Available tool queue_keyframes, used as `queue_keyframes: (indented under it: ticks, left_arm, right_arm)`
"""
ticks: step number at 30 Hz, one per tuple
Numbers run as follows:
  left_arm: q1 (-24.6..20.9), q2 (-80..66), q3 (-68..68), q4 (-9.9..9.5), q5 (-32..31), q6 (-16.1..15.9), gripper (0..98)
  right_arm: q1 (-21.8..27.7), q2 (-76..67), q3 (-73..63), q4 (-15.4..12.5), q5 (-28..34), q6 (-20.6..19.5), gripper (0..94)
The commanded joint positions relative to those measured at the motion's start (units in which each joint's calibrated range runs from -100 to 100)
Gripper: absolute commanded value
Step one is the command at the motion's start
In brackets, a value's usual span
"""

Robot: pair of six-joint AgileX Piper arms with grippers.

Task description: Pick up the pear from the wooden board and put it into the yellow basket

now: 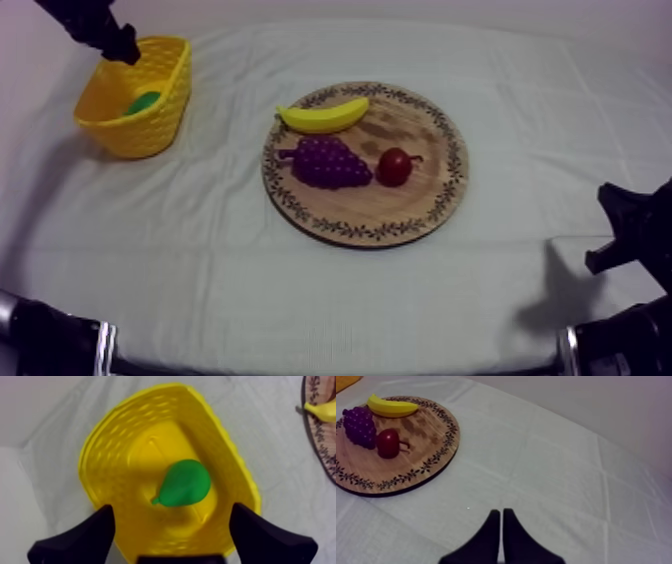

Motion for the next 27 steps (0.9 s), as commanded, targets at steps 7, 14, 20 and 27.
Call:
queue_keyframes:
  ticks: [7,14,20,27]
  left_arm:
    - [2.2,-27.9,14.3,-0.15,-9.2,6.7,40.6]
    - [1.9,-46.6,30.5,-1.17,-19.2,11.2,12.1]
    - [0.2,-61.4,46.4,-1.23,-25.5,12.2,3.1]
    - [-2.1,-78.9,67.2,-1.16,-34.6,14.7,0.3]
  right_arm:
    - [0.0,0.0,0.0,0.0,0.0,0.0,0.3]
    - [0.0,0.0,0.0,0.0,0.0,0.0,0.3]
    - [0.0,0.0,0.0,0.0,0.0,0.0,0.3]
    - [0.0,0.0,0.0,0.0,0.0,0.0,0.3]
